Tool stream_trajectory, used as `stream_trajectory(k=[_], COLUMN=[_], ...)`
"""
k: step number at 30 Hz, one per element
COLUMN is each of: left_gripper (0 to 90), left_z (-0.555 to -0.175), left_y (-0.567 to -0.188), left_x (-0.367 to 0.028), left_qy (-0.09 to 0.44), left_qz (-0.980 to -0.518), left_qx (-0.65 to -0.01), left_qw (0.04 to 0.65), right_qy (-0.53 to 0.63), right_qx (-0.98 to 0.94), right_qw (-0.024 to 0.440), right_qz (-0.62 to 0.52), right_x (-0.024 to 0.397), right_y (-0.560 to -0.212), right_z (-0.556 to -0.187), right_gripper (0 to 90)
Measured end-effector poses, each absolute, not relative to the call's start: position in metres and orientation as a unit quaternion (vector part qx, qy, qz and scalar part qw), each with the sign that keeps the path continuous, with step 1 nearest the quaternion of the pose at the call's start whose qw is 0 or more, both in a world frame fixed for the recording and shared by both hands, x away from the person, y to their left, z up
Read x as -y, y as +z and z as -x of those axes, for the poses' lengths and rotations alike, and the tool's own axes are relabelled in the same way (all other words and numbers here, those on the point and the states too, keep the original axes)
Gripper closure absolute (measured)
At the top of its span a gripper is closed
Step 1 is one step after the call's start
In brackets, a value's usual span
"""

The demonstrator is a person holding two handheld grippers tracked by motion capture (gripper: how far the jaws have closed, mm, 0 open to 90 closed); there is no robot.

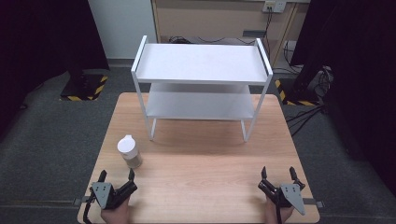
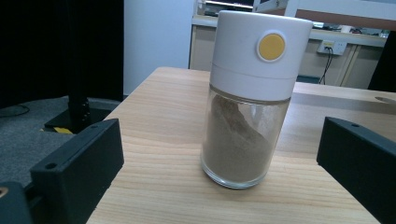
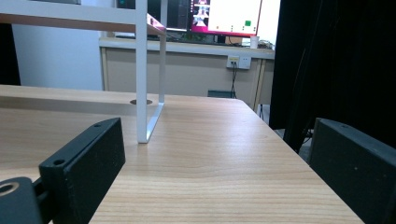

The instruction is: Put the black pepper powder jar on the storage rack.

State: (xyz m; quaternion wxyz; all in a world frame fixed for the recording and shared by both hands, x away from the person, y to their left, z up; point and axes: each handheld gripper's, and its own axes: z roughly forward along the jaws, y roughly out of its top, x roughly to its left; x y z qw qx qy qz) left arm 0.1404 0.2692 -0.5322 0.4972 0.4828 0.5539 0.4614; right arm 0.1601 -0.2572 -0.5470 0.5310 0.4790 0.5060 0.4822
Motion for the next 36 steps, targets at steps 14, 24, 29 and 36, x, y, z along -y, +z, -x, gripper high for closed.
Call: stream_trajectory(k=[14, 24, 29, 36], left_gripper=[0.1, 0.3, 0.3, 0.1], left_z=[-0.1402, -0.1403, -0.1405, -0.141], left_y=[-0.5323, -0.5313, -0.5308, -0.5292], left_x=[-0.2693, -0.2697, -0.2698, -0.2701], left_qy=[0.461, 0.458, 0.458, 0.457], left_qz=[-0.482, -0.49, -0.492, -0.489], left_qx=[-0.554, -0.551, -0.548, -0.55], left_qw=[0.498, 0.497, 0.497, 0.499], right_qy=[0.48, 0.481, 0.481, 0.48], right_qx=[-0.508, -0.506, -0.507, -0.506], right_qw=[0.531, 0.532, 0.532, 0.534], right_qz=[-0.478, -0.479, -0.479, -0.478], right_x=[0.2571, 0.257, 0.2572, 0.2564], right_y=[-0.5467, -0.547, -0.547, -0.5473], right_z=[-0.1601, -0.1597, -0.1598, -0.1601], right_gripper=[4.0, 4.0, 4.0, 4.0])
